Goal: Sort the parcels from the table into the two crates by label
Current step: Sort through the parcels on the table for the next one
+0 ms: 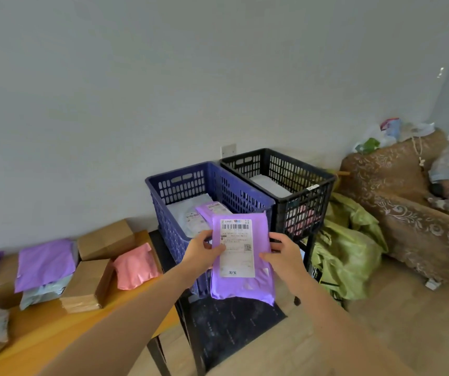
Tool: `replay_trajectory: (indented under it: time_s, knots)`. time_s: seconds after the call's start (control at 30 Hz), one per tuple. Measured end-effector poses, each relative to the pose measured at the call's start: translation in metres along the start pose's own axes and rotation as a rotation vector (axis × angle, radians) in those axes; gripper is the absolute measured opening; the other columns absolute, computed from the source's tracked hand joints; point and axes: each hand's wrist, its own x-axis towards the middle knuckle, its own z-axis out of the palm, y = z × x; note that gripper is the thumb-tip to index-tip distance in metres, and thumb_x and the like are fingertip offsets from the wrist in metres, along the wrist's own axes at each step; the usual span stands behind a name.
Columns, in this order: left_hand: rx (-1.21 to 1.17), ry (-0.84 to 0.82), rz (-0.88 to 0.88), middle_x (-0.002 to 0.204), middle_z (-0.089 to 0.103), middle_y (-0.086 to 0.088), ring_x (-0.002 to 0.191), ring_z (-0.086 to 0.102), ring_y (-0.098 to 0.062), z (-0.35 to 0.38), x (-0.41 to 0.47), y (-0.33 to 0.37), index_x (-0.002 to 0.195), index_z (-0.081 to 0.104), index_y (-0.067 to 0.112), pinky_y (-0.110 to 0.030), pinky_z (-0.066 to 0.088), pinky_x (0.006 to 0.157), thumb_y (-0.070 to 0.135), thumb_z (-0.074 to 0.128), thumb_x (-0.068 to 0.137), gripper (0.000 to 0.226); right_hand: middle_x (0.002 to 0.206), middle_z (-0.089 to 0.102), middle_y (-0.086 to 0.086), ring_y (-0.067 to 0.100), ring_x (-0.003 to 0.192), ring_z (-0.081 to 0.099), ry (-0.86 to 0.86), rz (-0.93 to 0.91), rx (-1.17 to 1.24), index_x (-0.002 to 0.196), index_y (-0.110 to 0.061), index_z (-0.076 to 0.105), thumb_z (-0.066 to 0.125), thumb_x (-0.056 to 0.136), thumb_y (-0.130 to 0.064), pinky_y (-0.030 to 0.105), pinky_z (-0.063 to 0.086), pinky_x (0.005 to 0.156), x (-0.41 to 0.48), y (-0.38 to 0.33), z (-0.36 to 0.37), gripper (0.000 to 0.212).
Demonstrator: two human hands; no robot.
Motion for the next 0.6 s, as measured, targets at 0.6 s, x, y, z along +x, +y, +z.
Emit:
replay_trajectory:
  time_s: [0.6]
  knots:
    - [-0.050, 0.173, 0.047, 0.098, 0.065, -0.004, 0.087, 0.065, -0.019, -0.032, 0.213, 0.065, 0.127, 0.054, 0.015, -0.033, 0.056, 0.078, 0.011, 0.068, 0.088, 0.042, 0.108, 0.065, 0.002, 0.013, 0.095, 0.063, -0.130, -0.058, 0.013, 0.133, -0.010, 0.052, 0.064, 0.082, 0.007, 0.023, 0.051, 0.070, 0.235, -0.070, 0.040, 0.055]
